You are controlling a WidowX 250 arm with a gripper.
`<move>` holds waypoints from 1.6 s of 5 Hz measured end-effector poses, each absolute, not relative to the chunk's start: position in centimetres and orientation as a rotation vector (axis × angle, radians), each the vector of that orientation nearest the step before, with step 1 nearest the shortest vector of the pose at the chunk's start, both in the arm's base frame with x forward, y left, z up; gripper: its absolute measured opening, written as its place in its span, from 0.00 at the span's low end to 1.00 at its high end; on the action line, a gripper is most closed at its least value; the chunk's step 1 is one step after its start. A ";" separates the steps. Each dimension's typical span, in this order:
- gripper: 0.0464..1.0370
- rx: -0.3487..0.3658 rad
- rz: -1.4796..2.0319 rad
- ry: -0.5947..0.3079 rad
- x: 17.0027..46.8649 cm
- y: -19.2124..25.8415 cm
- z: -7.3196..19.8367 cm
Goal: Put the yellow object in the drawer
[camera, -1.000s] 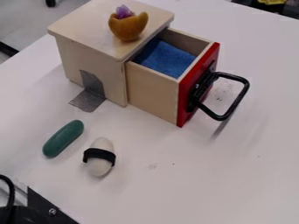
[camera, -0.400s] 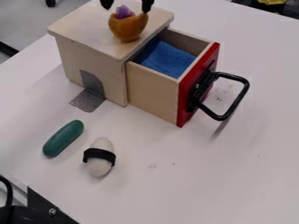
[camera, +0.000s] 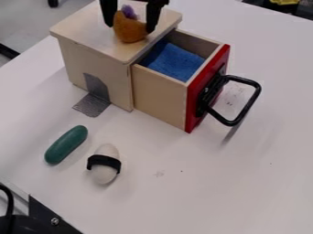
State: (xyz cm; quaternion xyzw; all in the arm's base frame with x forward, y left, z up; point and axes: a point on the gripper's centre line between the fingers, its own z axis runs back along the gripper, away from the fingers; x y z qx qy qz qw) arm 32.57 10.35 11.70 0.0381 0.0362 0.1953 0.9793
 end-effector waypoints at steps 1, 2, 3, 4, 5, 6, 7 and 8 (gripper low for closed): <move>0.92 0.082 0.399 0.094 32.6 10.7 10.8; 0.74 0.067 0.398 0.088 32.5 10.6 10.4; 0.63 0.057 0.387 0.085 32.1 10.3 10.5; 0.53 0.016 0.313 0.056 31.9 8.4 11.6; 0.40 -0.049 0.146 0.036 32.5 4.0 12.1; 0.37 -0.063 0.008 0.044 32.4 0.9 11.5; 0.37 -0.066 -0.062 0.057 32.1 -0.8 11.1; 0.37 -0.044 -0.073 0.085 31.6 -0.4 10.2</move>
